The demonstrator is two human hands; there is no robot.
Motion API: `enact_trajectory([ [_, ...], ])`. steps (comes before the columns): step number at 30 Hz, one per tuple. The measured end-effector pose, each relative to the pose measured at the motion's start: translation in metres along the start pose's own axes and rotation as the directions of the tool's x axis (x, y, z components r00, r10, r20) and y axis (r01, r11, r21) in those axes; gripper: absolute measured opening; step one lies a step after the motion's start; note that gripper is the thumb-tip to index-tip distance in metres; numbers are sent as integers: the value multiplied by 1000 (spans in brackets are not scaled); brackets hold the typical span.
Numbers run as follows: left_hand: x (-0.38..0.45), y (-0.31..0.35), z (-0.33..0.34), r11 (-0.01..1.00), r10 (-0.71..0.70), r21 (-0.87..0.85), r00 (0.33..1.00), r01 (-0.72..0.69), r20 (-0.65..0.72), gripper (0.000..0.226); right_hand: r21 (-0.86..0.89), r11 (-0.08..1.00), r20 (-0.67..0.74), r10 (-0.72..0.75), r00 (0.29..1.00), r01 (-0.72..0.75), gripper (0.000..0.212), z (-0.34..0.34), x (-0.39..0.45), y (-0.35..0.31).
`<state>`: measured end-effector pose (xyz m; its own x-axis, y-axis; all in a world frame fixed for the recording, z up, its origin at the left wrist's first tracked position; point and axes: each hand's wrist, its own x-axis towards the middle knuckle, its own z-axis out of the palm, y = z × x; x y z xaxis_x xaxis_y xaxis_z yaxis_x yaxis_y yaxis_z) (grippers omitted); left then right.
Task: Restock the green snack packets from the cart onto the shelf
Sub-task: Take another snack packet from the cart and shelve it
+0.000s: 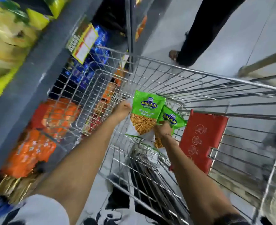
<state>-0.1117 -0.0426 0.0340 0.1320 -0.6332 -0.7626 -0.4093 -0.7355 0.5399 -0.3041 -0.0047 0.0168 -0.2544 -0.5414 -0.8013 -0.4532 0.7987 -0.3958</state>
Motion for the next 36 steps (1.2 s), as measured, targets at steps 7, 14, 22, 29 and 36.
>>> enact_trajectory([
  [7, 57, -67, 47, 979, -203, 9, 973, 203, 112, 55, 29, 997, 53, 68, 996, -70, 45, 29, 38, -5],
  [14, 28, -50, 44, 977, -199, -57, 972, 207, 125, 43, 94, 995, 58, 20, 998, -25, 30, 24, 52, 21],
  [22, -43, -20, -21, 996, -41, -78, 992, 32, -117, 26, 295, 935, 77, -230, 970, 198, 16, 5, -17, -38],
  [29, -150, -1, -104, 959, 167, -121, 860, -255, -483, 28, 360, 752, 160, -633, 757, 552, 8, -10, -123, -118],
  [36, -266, -39, -169, 868, 133, -220, 636, -444, -760, 33, 421, 531, 323, -845, 426, 735, 36, 26, -250, -189],
])
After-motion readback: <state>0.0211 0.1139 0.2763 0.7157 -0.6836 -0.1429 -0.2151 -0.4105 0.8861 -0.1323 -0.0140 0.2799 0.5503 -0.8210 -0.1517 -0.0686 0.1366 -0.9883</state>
